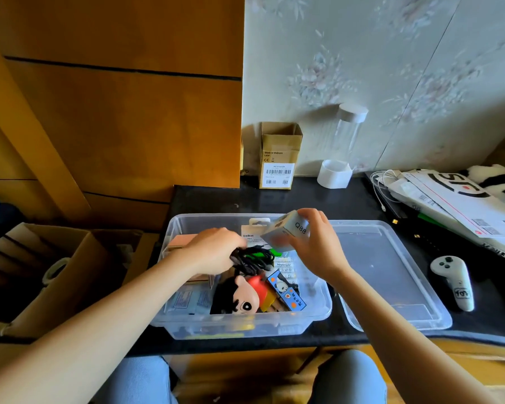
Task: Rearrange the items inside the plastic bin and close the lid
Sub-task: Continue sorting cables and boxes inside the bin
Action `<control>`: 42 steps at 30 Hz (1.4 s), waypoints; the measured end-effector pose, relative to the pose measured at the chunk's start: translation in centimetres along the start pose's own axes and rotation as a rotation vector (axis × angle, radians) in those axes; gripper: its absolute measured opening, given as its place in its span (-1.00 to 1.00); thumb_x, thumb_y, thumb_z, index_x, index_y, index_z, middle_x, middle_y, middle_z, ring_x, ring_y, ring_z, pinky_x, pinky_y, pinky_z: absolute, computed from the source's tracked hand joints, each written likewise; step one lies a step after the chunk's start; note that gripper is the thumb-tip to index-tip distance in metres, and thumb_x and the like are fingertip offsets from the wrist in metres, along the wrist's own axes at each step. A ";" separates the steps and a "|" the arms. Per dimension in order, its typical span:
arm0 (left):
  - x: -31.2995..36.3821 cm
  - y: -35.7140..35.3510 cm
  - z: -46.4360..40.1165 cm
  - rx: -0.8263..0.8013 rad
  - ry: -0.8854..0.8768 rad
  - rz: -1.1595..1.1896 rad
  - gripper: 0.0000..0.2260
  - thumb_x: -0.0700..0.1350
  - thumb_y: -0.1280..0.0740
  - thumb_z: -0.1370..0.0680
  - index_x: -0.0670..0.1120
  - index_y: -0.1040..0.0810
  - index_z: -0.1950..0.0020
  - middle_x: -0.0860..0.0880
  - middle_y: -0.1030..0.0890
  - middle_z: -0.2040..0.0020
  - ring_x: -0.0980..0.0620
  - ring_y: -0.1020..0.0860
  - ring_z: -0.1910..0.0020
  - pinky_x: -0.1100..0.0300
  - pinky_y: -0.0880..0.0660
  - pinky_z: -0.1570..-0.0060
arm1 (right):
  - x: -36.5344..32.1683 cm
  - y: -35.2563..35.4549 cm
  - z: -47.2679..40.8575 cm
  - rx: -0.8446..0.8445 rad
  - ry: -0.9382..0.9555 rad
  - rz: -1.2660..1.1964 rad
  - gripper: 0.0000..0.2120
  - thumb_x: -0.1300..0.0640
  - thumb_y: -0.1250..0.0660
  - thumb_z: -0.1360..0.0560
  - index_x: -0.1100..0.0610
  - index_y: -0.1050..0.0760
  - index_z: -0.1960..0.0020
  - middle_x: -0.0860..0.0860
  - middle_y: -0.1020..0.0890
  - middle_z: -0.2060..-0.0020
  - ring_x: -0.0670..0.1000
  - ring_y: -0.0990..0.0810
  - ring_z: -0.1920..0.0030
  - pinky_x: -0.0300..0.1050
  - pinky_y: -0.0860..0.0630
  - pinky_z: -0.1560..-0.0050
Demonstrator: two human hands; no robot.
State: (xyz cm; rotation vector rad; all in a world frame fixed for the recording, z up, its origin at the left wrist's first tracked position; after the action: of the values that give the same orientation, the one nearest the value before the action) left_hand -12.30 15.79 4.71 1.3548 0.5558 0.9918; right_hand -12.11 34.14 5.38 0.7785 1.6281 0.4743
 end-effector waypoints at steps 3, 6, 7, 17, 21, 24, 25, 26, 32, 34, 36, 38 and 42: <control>0.9 0.4 1.7 -0.018 -0.047 -0.071 -0.92 -0.01 -0.26 -0.54 0.04 -0.54 0.06 0.05 -0.61 0.17 0.06 -0.48 0.24 0.35 -0.16 0.55 | -0.6 -0.4 -0.2 -0.059 0.017 0.067 -0.52 0.05 -0.46 -0.38 0.08 -0.36 -0.22 -0.05 -0.45 -0.11 -0.07 -0.45 0.05 -0.40 -0.32 0.29; 0.9 0.7 2.4 0.033 -0.059 -0.080 -0.78 -0.01 -0.27 -0.53 0.10 -0.41 -0.17 0.05 -0.62 0.08 0.01 -0.52 0.17 0.33 -0.12 0.53 | -0.6 -0.8 -0.1 -0.093 0.013 0.167 -0.57 0.01 -0.44 -0.38 0.09 -0.40 -0.18 -0.03 -0.50 -0.07 -0.07 -0.44 0.09 -0.27 -0.34 0.23; 0.8 0.7 2.4 0.049 -0.059 -0.057 -0.73 -0.03 -0.27 -0.52 0.11 -0.37 -0.21 0.05 -0.61 0.09 0.00 -0.51 0.16 0.31 -0.13 0.50 | -0.6 -1.0 -0.1 -0.104 0.022 0.184 -0.57 0.02 -0.44 -0.39 0.09 -0.40 -0.18 -0.01 -0.51 -0.08 -0.07 -0.44 0.09 -0.26 -0.35 0.20; -2.8 2.4 4.4 0.405 0.003 0.633 -0.71 -0.28 -0.34 -0.46 0.09 -0.47 -0.03 0.14 -0.60 0.06 0.12 -0.57 0.02 0.05 -0.53 0.00 | -0.5 -3.4 0.0 -0.142 0.022 0.067 -0.57 -0.01 -0.47 -0.37 0.08 -0.41 -0.14 -0.04 -0.52 -0.08 -0.09 -0.48 0.06 -0.30 -0.42 0.16; -4.7 3.7 5.8 0.471 0.033 0.890 -0.77 -0.37 -0.32 -0.45 -0.05 -0.54 0.06 0.06 -0.63 0.15 0.22 -0.57 0.11 0.44 -0.44 0.13 | -1.0 -3.5 0.1 -0.130 0.022 0.028 -0.59 0.02 -0.48 -0.37 0.06 -0.41 -0.13 -0.10 -0.48 -0.02 -0.10 -0.48 0.07 -0.36 -0.37 0.23; -5.7 3.2 6.5 0.369 0.069 0.955 -0.84 -0.35 -0.33 -0.45 -0.09 -0.60 0.15 0.04 -0.64 0.15 0.23 -0.58 0.10 0.49 -0.42 0.16 | -1.2 -3.8 0.2 -0.159 0.009 0.002 -0.60 0.07 -0.48 -0.37 0.07 -0.41 -0.13 -0.12 -0.46 0.02 -0.11 -0.48 0.07 -0.43 -0.39 0.32; -6.0 2.8 6.7 0.323 0.086 0.929 -0.84 -0.33 -0.34 -0.46 -0.07 -0.60 0.18 0.03 -0.64 0.16 0.17 -0.59 0.10 0.44 -0.45 0.14 | -1.2 -3.9 0.2 -0.170 0.005 -0.001 -0.60 0.09 -0.48 -0.37 0.08 -0.41 -0.14 -0.12 -0.46 0.01 -0.13 -0.47 0.08 -0.47 -0.39 0.39; -6.2 2.3 6.9 0.288 0.109 0.895 -0.83 -0.31 -0.34 -0.46 -0.05 -0.59 0.20 0.01 -0.63 0.17 0.11 -0.60 0.09 0.36 -0.48 0.10 | -1.2 -4.1 0.3 -0.175 0.002 -0.001 -0.59 0.10 -0.48 -0.38 0.09 -0.41 -0.16 -0.11 -0.45 0.01 -0.13 -0.46 0.08 -0.49 -0.39 0.41; -7.3 1.6 7.5 0.184 0.187 0.351 -0.87 -0.09 -0.31 -0.48 0.13 -0.49 0.03 0.10 -0.61 0.28 0.06 -0.60 0.31 0.13 -0.50 0.31 | -1.0 -4.7 0.5 -0.201 -0.017 0.025 -0.57 0.09 -0.46 -0.40 0.13 -0.41 -0.20 -0.04 -0.51 -0.05 -0.09 -0.47 0.04 -0.45 -0.34 0.36; -7.1 1.7 7.8 0.134 0.182 0.109 -0.76 -0.04 -0.31 -0.46 0.22 -0.43 -0.07 0.18 -0.56 0.26 0.07 -0.54 0.28 0.21 -0.38 0.39 | -0.9 -4.8 0.6 -0.210 -0.020 0.026 -0.58 0.10 -0.46 -0.41 0.13 -0.41 -0.20 -0.01 -0.52 -0.09 -0.09 -0.46 0.03 -0.44 -0.34 0.37; -6.9 1.7 8.0 0.110 0.158 0.000 -0.69 0.01 -0.33 -0.46 0.26 -0.40 -0.16 0.19 -0.57 0.08 0.07 -0.52 0.13 0.23 -0.34 0.31 | -0.8 -4.7 0.6 -0.199 -0.030 0.019 -0.58 0.11 -0.45 -0.41 0.13 -0.41 -0.20 0.01 -0.53 -0.11 -0.09 -0.46 0.03 -0.44 -0.34 0.36; -6.9 1.6 8.0 0.058 0.161 -0.085 -0.58 0.11 -0.38 -0.42 0.23 -0.36 -0.25 0.11 -0.51 -0.11 0.03 -0.45 -0.08 0.17 -0.35 0.09 | -0.6 -4.4 0.6 -0.174 -0.030 0.026 -0.59 0.12 -0.45 -0.41 0.12 -0.41 -0.20 0.01 -0.54 -0.11 -0.08 -0.47 0.05 -0.43 -0.33 0.33; -6.4 0.9 8.5 -0.195 0.222 0.037 -0.25 0.22 -0.47 -0.31 0.17 -0.22 -0.42 0.03 -0.30 -0.32 -0.04 -0.27 -0.33 0.00 -0.30 -0.25 | -0.7 -3.9 0.4 -0.124 -0.004 0.052 -0.59 0.16 -0.45 -0.40 0.08 -0.40 -0.20 0.00 -0.53 -0.12 -0.09 -0.47 0.05 -0.44 -0.34 0.31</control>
State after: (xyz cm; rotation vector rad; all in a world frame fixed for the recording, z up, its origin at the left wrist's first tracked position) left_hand -8.82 5.81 5.81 1.0930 0.5849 1.2041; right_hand -12.52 30.87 3.14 0.7296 1.5615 0.6050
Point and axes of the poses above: each hand's wrist, its own z-axis away from the middle knuckle, its own y-axis out of the back of the hand, x = y × z, the point moved 8 cm from there along -z, towards the middle knuckle
